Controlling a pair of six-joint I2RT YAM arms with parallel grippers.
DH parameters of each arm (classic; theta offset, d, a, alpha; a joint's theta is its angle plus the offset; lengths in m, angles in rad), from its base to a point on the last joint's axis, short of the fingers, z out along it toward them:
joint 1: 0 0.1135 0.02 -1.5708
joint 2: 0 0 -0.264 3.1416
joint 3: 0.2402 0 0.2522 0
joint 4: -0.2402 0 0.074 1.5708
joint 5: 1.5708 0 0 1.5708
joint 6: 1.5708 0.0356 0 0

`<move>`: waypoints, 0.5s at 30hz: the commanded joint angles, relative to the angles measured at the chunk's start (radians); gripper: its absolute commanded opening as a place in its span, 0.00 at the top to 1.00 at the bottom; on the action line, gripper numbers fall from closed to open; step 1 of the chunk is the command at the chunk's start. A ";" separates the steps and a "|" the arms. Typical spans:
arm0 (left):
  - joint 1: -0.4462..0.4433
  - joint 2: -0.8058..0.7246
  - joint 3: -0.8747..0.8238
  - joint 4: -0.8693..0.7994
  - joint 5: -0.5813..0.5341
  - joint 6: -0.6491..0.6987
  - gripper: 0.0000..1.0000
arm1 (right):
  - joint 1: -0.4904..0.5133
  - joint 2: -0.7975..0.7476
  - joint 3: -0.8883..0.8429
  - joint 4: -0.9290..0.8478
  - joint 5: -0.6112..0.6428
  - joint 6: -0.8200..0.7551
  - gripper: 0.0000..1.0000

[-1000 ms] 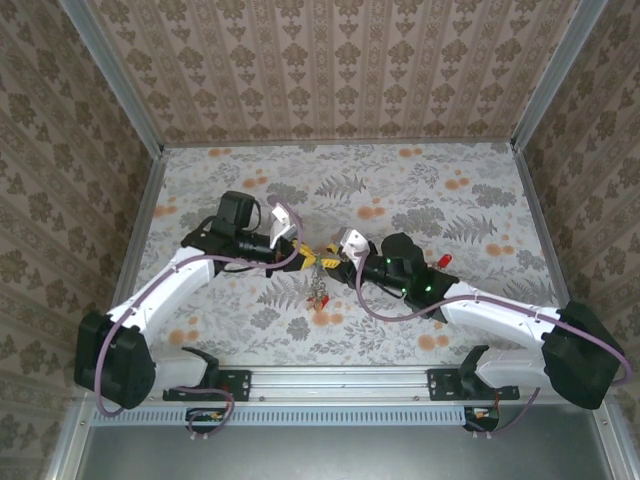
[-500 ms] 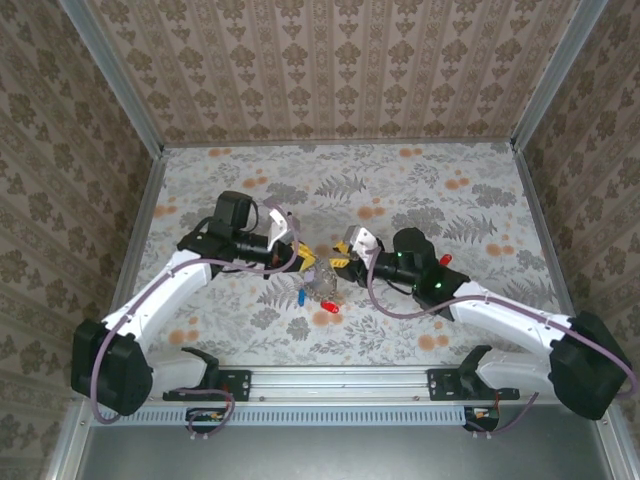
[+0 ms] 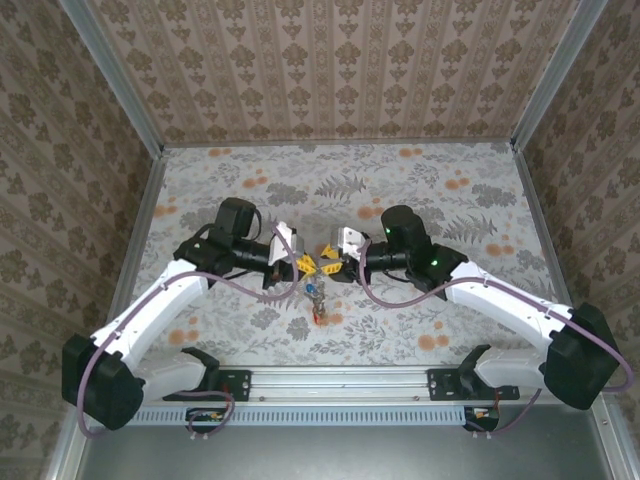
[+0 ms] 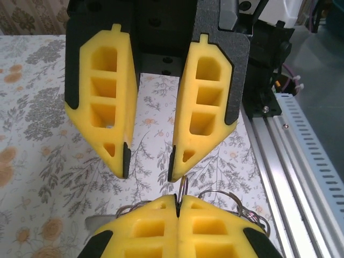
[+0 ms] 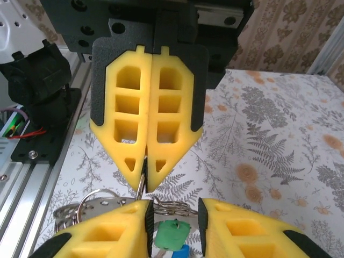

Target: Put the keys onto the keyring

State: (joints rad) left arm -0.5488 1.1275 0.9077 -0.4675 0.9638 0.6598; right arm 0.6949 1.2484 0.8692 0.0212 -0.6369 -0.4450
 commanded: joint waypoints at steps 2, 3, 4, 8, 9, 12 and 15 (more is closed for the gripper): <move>-0.011 -0.053 -0.015 0.067 -0.025 0.038 1.00 | 0.013 0.007 0.024 -0.051 -0.028 -0.014 0.68; -0.012 -0.062 -0.024 0.080 -0.033 0.037 1.00 | 0.014 0.003 0.019 -0.051 -0.028 -0.010 0.68; -0.013 -0.069 -0.031 0.093 -0.039 0.034 1.00 | 0.014 -0.001 0.016 -0.048 -0.028 -0.005 0.67; -0.016 -0.078 -0.042 0.114 -0.060 0.027 1.00 | 0.014 -0.015 0.003 -0.064 -0.042 -0.004 0.64; -0.016 -0.077 -0.043 0.114 -0.063 0.026 1.00 | 0.013 -0.019 -0.002 -0.062 -0.040 -0.003 0.64; -0.016 -0.072 -0.041 0.123 -0.064 0.021 1.00 | 0.013 -0.021 -0.010 -0.058 -0.032 0.002 0.64; -0.017 -0.066 -0.043 0.144 -0.065 0.000 1.00 | 0.014 -0.018 -0.014 -0.051 -0.039 0.003 0.63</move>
State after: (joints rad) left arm -0.5625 1.0695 0.8631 -0.3950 0.8875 0.6693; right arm 0.6998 1.2484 0.8703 -0.0093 -0.6376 -0.4461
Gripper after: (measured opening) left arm 0.046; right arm 0.369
